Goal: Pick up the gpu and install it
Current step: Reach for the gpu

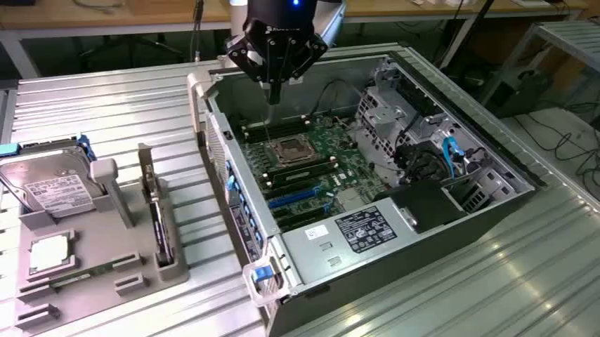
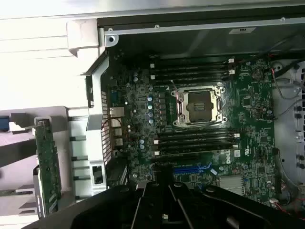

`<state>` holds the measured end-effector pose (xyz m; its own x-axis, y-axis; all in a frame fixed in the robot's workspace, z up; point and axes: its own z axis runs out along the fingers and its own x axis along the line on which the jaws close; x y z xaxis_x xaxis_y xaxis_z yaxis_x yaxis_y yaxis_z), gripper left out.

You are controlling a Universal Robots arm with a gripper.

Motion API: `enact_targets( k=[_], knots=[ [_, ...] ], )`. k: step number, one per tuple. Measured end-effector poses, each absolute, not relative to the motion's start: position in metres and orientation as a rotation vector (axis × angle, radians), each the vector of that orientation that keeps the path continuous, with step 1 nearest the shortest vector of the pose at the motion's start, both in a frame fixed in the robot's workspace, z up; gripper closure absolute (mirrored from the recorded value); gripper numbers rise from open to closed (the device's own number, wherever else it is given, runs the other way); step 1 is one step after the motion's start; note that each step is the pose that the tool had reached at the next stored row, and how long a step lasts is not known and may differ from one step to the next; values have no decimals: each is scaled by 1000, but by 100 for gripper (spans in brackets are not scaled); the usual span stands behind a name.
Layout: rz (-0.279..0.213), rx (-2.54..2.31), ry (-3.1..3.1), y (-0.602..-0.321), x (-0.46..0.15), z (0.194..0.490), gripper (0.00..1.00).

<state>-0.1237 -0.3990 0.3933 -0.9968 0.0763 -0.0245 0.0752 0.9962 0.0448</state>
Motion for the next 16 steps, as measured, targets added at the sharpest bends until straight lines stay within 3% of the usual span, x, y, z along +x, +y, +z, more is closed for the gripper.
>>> enact_targets(
  k=[16],
  knots=[
    [68, 114, 3113, -400, -167, 393, 89]
  ],
)
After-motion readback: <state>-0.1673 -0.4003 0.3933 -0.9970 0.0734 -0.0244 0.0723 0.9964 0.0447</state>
